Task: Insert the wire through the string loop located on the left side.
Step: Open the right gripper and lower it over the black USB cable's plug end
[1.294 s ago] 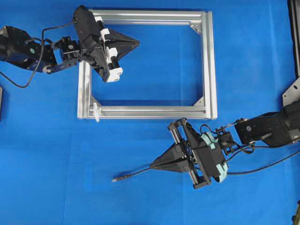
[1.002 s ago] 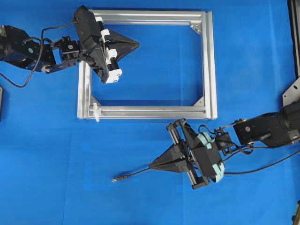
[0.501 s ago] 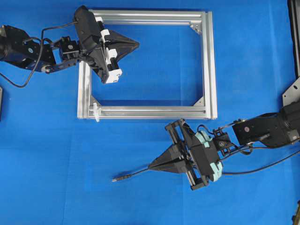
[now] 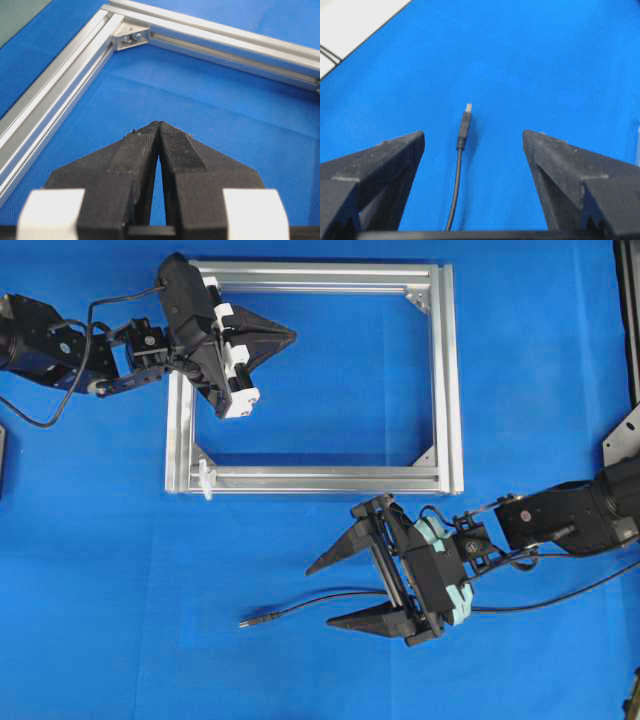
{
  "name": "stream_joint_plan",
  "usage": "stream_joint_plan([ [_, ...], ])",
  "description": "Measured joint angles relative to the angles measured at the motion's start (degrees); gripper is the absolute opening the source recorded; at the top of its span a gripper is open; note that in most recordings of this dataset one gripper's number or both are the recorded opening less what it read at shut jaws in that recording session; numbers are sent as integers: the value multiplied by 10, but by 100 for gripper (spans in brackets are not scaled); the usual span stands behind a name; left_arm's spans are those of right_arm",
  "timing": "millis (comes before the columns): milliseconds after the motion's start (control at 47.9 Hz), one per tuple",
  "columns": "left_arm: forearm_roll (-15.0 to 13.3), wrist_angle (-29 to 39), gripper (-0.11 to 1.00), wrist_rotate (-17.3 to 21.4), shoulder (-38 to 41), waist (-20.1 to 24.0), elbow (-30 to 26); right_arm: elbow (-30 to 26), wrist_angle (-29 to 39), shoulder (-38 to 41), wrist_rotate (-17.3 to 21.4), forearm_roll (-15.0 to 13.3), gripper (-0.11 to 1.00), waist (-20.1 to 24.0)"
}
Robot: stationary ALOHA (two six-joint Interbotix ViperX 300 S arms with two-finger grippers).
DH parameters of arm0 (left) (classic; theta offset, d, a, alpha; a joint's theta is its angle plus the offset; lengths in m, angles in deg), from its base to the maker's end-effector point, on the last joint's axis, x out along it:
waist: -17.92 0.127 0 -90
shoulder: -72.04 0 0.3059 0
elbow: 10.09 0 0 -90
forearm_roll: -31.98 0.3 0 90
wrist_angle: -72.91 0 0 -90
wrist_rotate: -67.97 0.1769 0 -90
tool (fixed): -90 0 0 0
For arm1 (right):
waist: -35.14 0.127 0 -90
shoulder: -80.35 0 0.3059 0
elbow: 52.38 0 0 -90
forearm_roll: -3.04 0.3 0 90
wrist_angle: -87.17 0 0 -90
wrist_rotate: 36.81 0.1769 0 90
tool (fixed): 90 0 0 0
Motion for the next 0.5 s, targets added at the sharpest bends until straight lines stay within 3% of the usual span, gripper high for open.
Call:
stream_joint_plan([
  [501, 0, 0, 0, 0, 0, 0, 2, -61, 8, 106, 11, 44, 86, 1],
])
